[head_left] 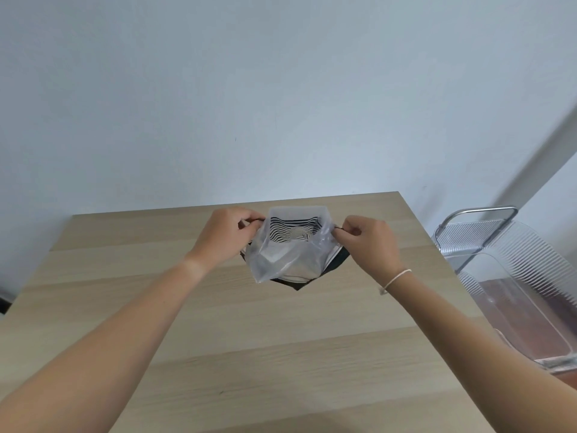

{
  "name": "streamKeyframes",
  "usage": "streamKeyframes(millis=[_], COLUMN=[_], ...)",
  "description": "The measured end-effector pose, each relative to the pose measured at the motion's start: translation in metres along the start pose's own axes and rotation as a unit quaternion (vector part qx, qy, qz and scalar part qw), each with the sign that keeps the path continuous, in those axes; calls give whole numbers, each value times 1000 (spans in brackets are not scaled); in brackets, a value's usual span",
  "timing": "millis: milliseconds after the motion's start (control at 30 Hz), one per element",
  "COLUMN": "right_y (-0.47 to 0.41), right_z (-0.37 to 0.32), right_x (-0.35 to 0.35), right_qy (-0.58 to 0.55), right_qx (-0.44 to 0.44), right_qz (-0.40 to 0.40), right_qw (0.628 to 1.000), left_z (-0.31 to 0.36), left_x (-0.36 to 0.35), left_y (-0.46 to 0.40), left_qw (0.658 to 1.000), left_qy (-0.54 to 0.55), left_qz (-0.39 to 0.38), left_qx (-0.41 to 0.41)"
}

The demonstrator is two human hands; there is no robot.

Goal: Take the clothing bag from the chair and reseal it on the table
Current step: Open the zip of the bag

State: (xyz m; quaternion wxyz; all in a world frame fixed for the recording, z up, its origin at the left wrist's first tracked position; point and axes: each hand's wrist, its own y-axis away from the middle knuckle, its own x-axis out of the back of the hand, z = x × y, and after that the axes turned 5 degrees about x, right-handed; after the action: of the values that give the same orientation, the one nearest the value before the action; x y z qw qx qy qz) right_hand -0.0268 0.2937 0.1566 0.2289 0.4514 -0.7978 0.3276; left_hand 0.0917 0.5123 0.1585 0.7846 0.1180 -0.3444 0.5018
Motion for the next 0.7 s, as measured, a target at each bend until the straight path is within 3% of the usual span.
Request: streamKeyframes(millis=[167,300,500,700], right_y=[-2,5,6,-3], right_z=[-1,8,13,13], right_x=[5,0,-6,-3], right_qy=[-188,-174,-200,-76], right_qx=[-73,-97,-139,-123], right_qz=[-124,-182,-136,-40], right_qw=[972,963,960,989], left_z=[-2,-6,-11,-22], left_x=[1,0,-3,-6], left_y=[-1,-4,-4,-6], left_qw=[996,991,971,986], left_qy=[60,92,172,63], left_qz=[52,51,-5,-27], left_qx=[34,87,166,154])
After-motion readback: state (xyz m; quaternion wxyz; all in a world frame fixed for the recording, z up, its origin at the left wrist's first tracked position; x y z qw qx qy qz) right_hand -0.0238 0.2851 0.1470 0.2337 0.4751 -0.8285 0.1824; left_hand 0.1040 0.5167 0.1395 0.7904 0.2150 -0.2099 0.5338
